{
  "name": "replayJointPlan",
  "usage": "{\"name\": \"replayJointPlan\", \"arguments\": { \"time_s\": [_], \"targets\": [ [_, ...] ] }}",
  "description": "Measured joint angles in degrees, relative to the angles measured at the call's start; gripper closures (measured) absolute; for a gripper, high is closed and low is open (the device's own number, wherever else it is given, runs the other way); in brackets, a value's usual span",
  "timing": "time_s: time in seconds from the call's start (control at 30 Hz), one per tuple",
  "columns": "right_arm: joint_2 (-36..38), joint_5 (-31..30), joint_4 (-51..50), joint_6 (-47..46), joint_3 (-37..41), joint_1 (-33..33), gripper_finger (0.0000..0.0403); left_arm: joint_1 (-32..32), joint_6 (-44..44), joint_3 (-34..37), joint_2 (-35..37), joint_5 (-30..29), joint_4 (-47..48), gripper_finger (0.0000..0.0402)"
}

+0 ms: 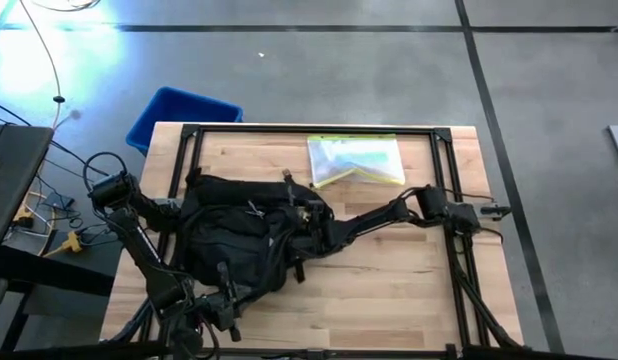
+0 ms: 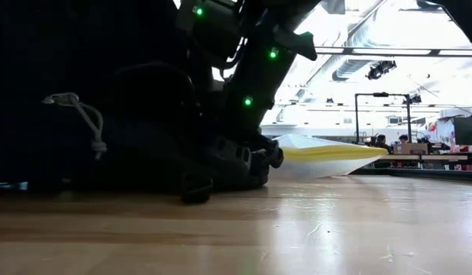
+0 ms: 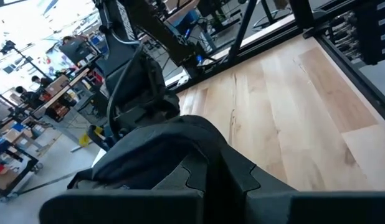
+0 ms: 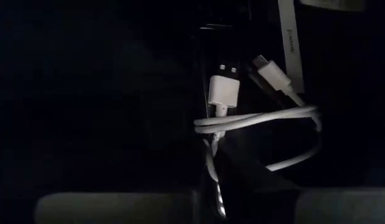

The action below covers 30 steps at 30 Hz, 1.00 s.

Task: Unpack backpack
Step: Remove the black cellphone from the black backpack

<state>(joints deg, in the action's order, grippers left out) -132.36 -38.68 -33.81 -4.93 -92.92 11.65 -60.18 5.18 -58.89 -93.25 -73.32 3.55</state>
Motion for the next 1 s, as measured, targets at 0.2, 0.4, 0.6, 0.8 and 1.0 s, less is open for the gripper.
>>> {"name": "replayJointPlan", "arguments": {
  "time_s": [0.2, 0.4, 0.6, 0.8, 1.0],
  "targets": [
    [2.90, 1.29, -0.83, -0.47, 0.33, 3.60, 0.0401, -0.09, 2.13, -0.11, 0.00, -1.75, 2.04, 0.0401],
    [7.50, 2.46, -0.64, -1.51, 0.18, 8.22, 0.0402, -0.09, 2.29, -0.13, 0.00, -3.02, 2.30, 0.0401],
    [8.74, 2.48, -3.46, -1.21, -5.25, 12.28, 0.0402, 0.07, 3.60, -0.13, 0.04, -3.50, 2.95, 0.0402],
    [9.01, 4.60, -11.65, -3.23, -11.38, 15.38, 0.0402, 0.17, 3.77, -0.13, 0.11, -3.69, 3.45, 0.0402],
    [8.69, 12.40, -14.29, -9.18, -12.13, 16.71, 0.0402, 0.22, 5.68, -0.09, 0.11, -3.62, 5.01, 0.0402]
  ]
}}
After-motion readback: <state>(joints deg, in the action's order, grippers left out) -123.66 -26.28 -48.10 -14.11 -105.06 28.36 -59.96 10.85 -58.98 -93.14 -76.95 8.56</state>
